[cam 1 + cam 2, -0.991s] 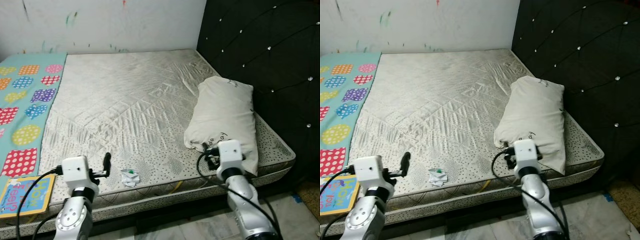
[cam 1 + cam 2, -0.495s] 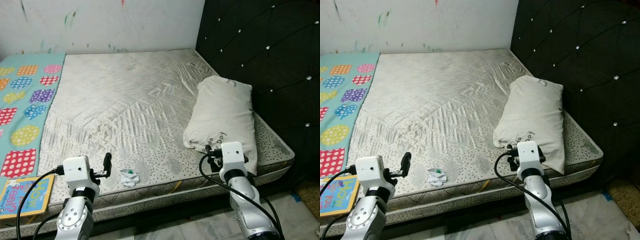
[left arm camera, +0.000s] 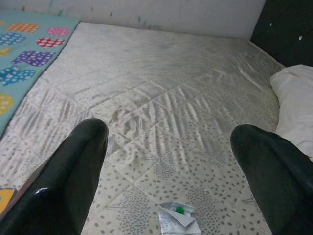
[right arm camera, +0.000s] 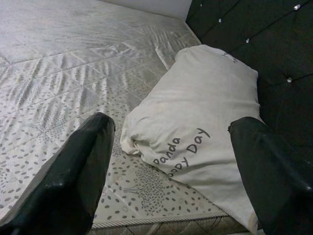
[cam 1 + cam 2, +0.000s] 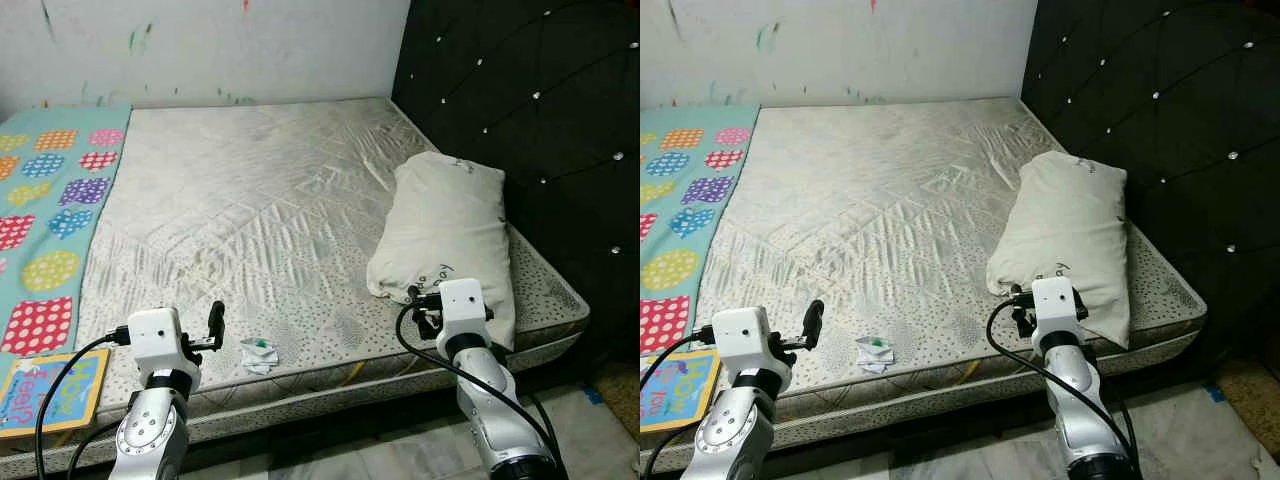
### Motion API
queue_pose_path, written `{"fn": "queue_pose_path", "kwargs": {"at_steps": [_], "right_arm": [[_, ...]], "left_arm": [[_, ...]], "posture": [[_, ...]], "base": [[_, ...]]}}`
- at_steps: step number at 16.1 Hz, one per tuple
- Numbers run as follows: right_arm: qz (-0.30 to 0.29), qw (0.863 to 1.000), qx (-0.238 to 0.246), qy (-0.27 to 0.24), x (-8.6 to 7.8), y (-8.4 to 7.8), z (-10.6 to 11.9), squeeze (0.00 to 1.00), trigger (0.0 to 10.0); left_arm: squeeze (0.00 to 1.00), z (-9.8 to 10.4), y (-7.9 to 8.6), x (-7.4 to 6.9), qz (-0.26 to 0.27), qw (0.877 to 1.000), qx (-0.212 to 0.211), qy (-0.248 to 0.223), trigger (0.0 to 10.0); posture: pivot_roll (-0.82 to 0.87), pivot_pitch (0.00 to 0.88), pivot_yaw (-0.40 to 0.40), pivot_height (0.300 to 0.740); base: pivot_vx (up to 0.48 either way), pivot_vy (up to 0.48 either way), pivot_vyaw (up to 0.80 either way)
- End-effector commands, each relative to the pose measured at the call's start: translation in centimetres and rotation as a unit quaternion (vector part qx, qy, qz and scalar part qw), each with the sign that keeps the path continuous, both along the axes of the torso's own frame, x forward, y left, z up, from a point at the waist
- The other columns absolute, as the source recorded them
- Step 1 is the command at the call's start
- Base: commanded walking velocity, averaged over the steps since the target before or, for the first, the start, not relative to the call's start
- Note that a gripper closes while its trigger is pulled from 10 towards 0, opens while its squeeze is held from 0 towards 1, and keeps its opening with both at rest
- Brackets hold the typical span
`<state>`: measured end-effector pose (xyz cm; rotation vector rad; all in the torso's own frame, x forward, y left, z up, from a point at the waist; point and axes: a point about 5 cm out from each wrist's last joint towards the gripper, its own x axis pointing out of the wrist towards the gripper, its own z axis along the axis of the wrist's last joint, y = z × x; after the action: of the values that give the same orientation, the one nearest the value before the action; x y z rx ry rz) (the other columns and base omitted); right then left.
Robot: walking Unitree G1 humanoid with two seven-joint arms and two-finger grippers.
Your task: Clean up the room
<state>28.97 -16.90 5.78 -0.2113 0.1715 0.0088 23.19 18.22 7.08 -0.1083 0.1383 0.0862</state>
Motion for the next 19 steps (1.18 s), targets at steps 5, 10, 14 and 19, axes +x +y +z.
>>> {"fn": "queue_pose_path", "kwargs": {"at_steps": [5,10,14,19], "right_arm": [[0.002,1.000,0.005,-0.003,0.31,0.06,0.13,0.00,10.0],[0.004,1.000,0.005,-0.001,0.30,-0.05,0.12,0.00,10.0],[0.001,1.000,0.005,0.000,0.23,-0.16,0.09,0.00,10.0],[-0.001,1.000,0.006,-0.001,0.21,-0.17,0.12,0.00,10.0]], "left_arm": [[0.00,-0.07,0.02,0.04,0.003,1.000,0.005,0.006,10.0],[0.00,-0.13,-0.17,0.06,0.003,1.000,0.004,0.008,10.0],[0.00,-0.32,-0.33,-0.03,0.001,1.000,0.002,0.012,10.0],[0.00,-0.22,-0.45,0.17,-0.002,1.000,0.002,0.011,10.0]], "posture": [[-0.01,0.000,-0.053,0.740],[-0.02,0.000,-0.058,0.740],[-0.04,0.000,-0.051,0.740],[-0.04,0.000,-0.049,0.740]], "base": [[0.000,0.000,0.00],[0.000,0.000,0.00],[0.000,0.000,0.00],[0.000,0.000,0.00]]}}
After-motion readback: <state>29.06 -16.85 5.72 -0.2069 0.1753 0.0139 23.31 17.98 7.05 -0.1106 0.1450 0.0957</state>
